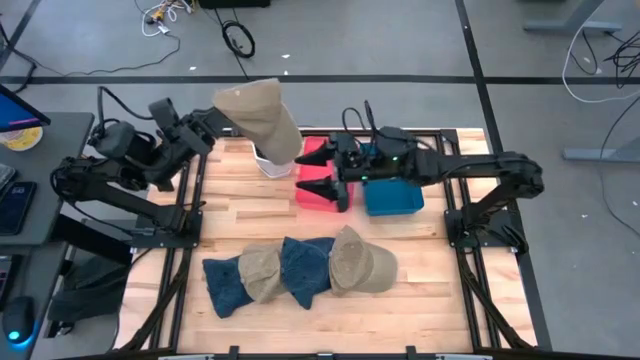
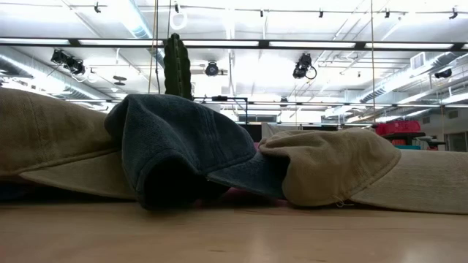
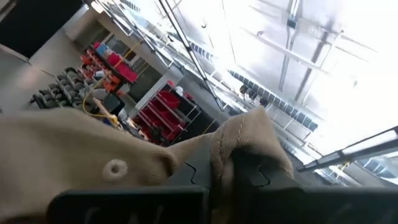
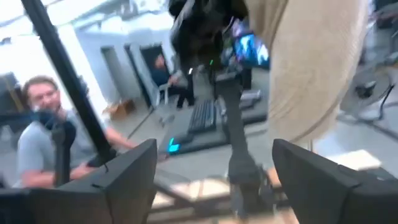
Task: Pick & Place hat
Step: Put the middle brown cap into the blue bin
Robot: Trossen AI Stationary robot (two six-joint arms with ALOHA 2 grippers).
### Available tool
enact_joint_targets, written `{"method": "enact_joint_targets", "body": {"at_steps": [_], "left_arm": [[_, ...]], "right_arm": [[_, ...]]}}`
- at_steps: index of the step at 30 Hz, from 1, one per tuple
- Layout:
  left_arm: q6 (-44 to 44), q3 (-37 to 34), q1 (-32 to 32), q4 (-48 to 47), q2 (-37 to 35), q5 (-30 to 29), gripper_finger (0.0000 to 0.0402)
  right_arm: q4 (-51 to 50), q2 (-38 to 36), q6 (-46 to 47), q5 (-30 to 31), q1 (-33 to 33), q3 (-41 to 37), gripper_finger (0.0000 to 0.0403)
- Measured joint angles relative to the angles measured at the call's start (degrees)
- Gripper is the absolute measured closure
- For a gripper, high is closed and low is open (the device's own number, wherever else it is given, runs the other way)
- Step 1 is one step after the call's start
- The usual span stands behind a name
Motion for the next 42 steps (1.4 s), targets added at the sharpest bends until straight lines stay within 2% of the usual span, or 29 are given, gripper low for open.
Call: {"method": "enact_joint_targets", "body": {"at_steps": [11, 21, 28, 38, 42], "left_arm": [[0.40, 0.02, 1.93, 3.04, 1.07, 2.32, 0.0379], [1.77, -0.04, 1.90, 4.44, 1.18, 3.34, 0.0379], [2.93, -0.04, 1.90, 4.54, 1.11, 3.34, 0.0379], [2.93, -0.04, 1.90, 4.56, 1.11, 3.34, 0.0379], [2.95, -0.04, 1.90, 4.56, 1.11, 3.34, 0.0379]], "right_arm": [[9.28, 6.90, 4.25, 10.46, 2.39, 0.00, 0.0084], [14.29, 6.95, -3.06, 20.04, 3.45, 0.00, 0.0121], [14.20, 6.88, -3.63, 19.85, 3.50, 0.00, 0.0142], [15.94, 6.88, -3.38, 19.86, 2.54, 0.00, 0.0147], [16.18, 6.88, -1.53, 19.86, 2.14, 0.00, 0.0170]]}}
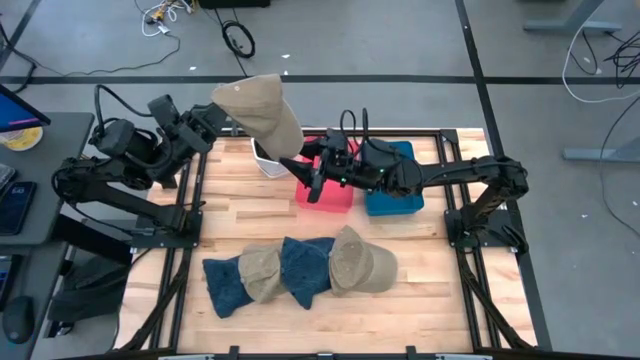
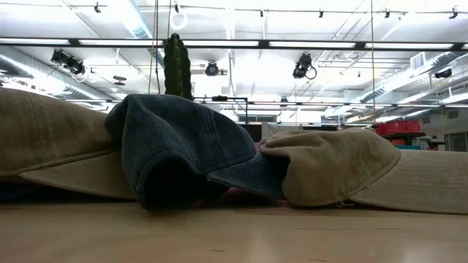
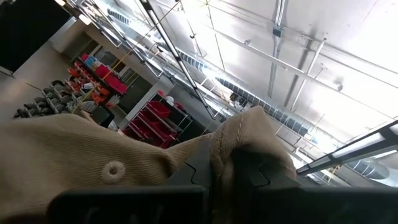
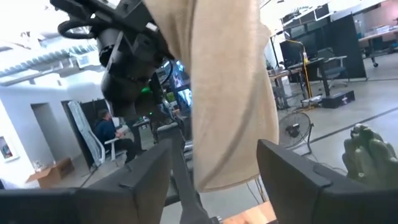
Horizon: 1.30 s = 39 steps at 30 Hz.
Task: Pick & Place hat
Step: Put the middle brown cap into the blue bin
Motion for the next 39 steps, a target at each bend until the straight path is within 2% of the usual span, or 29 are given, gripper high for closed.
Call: {"method": "enact_joint_targets", "body": {"at_steps": [7, 13, 14, 21, 27, 33, 36, 39], "left_arm": [[0.05, 0.00, 0.00, -0.02, 0.00, 0.00, 0.0379], [3.20, 0.00, 0.00, -0.05, 0.00, -0.02, 0.0376], [3.94, 0.00, 0.00, -0.11, 0.00, -0.02, 0.0371], [7.78, 0.00, 0.00, -0.44, 0.00, -0.04, 0.0321], [15.83, 0.00, -0.94, -0.41, -0.12, 0.61, 0.0294], [22.06, 0.00, -3.17, -2.11, -1.29, 10.45, 0.0280], [22.46, -0.02, -4.14, -3.54, -2.11, 14.57, 0.0286], [22.42, -0.03, -5.09, -5.48, -3.31, 17.01, 0.0299]], "right_arm": [[0.01, 0.00, 1.51, -0.74, -0.13, 0.00, 0.0269], [0.05, 0.00, 1.49, -5.26, -0.13, 0.00, 0.0380], [0.08, 0.00, 1.50, -6.16, -0.14, 0.00, 0.0388], [0.16, 0.00, 4.84, -8.77, -0.90, 0.00, 0.0393], [-0.48, -0.61, 7.79, -11.63, -1.57, 0.00, 0.0394], [-3.64, -3.06, 8.16, -13.25, -1.72, 0.00, 0.0394], [-8.07, -4.90, 6.46, -13.40, -1.79, 0.00, 0.0394], [-12.08, -6.69, 5.07, -16.12, -2.05, 0.00, 0.0394]]}}
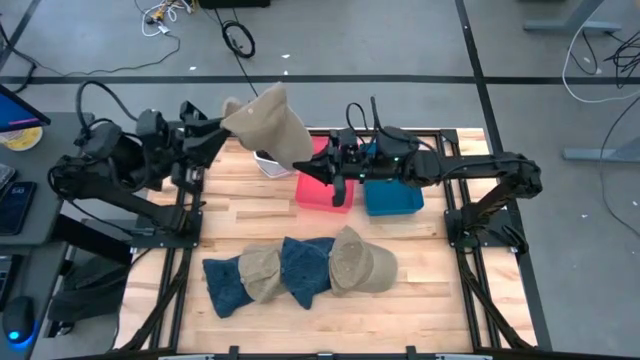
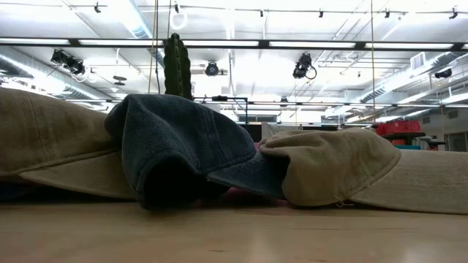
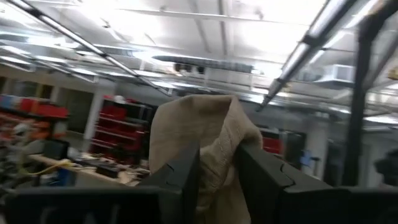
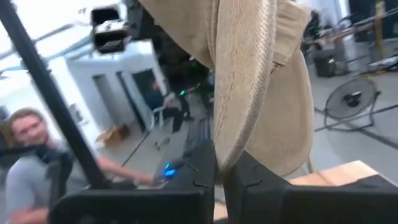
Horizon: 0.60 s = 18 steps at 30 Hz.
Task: Pick & Place hat
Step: Put the middle brown cap into the blue bin
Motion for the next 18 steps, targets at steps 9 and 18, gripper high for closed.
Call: {"method": "enact_joint_targets", "body": {"at_steps": [9, 18], "left_arm": [[-6.35, 0.01, -1.54, -7.40, -4.24, 6.09, 0.0372], [-14.10, -0.01, -1.51, -10.19, -5.33, 26.62, 0.0358]], "right_arm": [[-6.69, -3.55, 0.50, -15.44, -2.15, 0.00, 0.0395], [-6.75, -3.71, 3.78, -33.07, -4.00, 0.00, 0.0397]]}}
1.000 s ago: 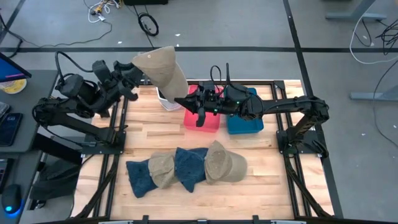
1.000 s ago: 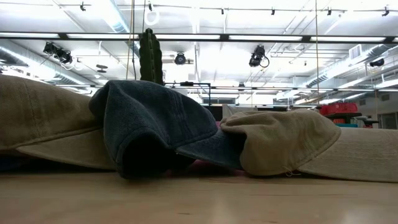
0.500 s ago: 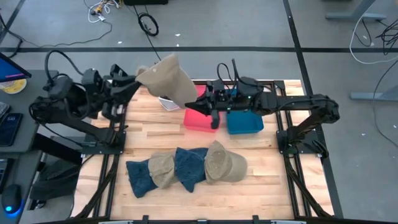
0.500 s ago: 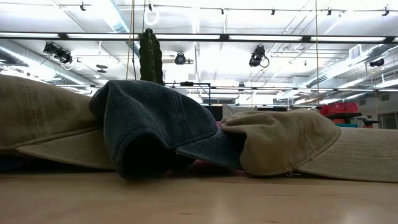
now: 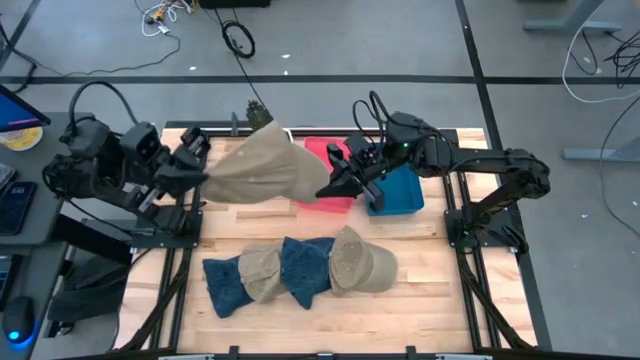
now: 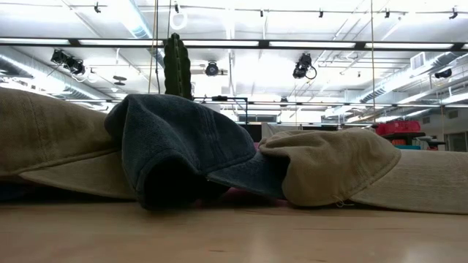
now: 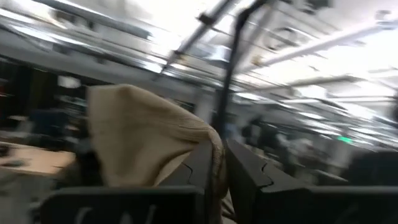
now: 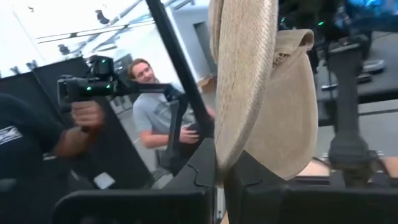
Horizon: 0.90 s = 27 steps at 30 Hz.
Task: Pick & Place hat
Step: Put the middle brown cap into the blue bin
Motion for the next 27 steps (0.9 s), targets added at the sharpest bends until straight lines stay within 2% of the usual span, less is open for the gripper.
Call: {"method": "enact_joint_targets", "body": {"at_steps": [3, 6, 11, 18, 27], "left_arm": [[-0.95, 0.00, 0.00, 0.04, 0.85, 4.05, 0.0351], [-1.15, 0.00, 0.00, 0.11, 1.88, 5.41, 0.0363], [-1.37, 0.02, -0.02, 0.23, 3.94, 6.02, 0.0379], [-2.85, 0.02, -0.02, 1.00, 5.36, 7.90, 0.0354], [-0.77, 0.02, 0.11, 1.59, 5.16, 7.66, 0.0358]], "right_arm": [[-0.23, 0.02, -0.02, -0.97, -0.24, 0.00, 0.0397], [-0.33, 0.02, -0.04, -1.02, -0.67, 0.00, 0.0397], [-0.30, 0.02, -0.68, -0.65, -0.74, 0.00, 0.0397], [-1.53, 0.02, -1.62, -0.40, -0.85, 0.00, 0.0397], [-2.42, 0.02, -2.47, -0.47, -0.85, 0.00, 0.0397]]}}
